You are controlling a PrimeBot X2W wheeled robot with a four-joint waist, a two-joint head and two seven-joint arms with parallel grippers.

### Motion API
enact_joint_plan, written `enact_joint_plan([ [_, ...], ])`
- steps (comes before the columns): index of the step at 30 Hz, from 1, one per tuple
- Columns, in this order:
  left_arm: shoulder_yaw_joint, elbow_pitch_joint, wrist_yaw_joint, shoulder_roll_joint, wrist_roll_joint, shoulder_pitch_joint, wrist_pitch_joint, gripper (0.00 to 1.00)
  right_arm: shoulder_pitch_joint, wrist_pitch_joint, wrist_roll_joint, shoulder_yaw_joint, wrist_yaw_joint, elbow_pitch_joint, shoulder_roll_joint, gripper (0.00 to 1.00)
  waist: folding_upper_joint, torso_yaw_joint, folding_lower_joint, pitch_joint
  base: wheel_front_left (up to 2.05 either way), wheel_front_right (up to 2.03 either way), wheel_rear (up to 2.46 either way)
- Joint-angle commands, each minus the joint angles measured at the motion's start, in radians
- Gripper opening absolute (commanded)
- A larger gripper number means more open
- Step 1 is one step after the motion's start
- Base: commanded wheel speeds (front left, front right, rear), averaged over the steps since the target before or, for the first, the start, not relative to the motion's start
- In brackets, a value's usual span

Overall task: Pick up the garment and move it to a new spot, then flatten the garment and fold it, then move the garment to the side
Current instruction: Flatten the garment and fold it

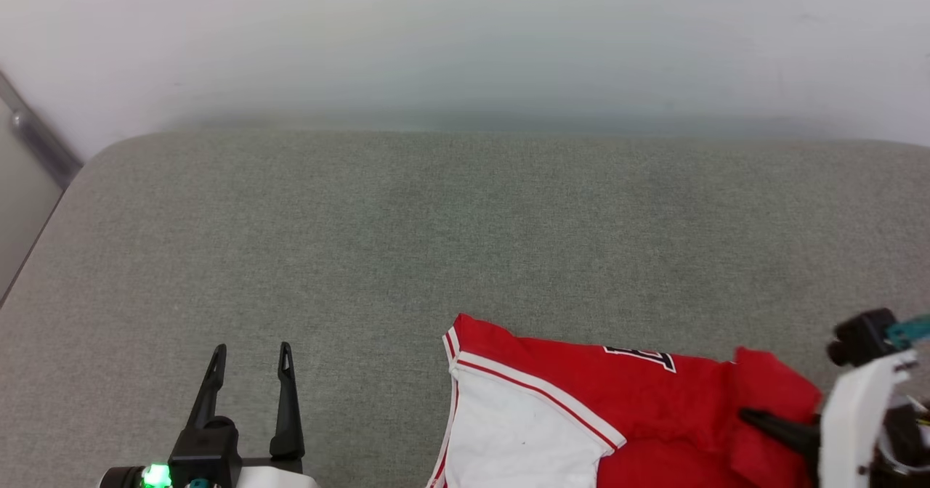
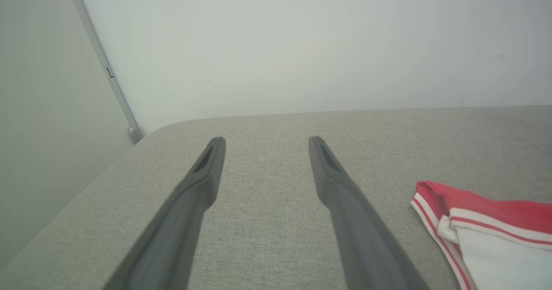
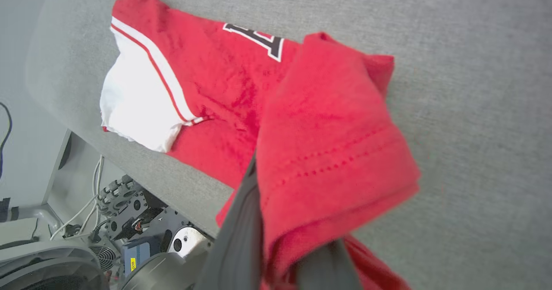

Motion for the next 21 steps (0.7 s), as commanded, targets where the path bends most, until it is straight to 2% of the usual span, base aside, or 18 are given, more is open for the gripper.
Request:
enact_joint_plan([
  [1,0.004,-0.001,-0.006,-0.002,0.005,0.002,-0.005,1.00,-0.031,0.020,-0.016,0.006,0.000,-0.030,0.025,0.00,0.0000,0.001,0.0000,0.003,0.00,0.00,0.00],
  [9,-0.002,-0.001,-0.018,-0.014,0.009,-0.032,-0.005,1.00,-0.182,0.147,-0.123,0.111,0.000,-0.091,0.182,0.00,0.0000,0.024,0.0000,0.035,0.00,0.00,0.00],
  [14,0.002,-0.004,-0.025,-0.020,0.006,-0.059,-0.005,1.00,-0.290,0.198,-0.170,0.214,0.000,-0.050,0.276,0.00,0.0000,0.045,0.0000,0.070,0.00,0.00,0.00],
  [21,0.012,-0.001,-0.033,-0.025,0.007,-0.089,-0.005,1.00,-0.394,0.203,-0.229,0.347,0.000,0.094,0.350,0.00,0.0000,0.074,0.0000,0.111,0.00,0.00,0.00],
])
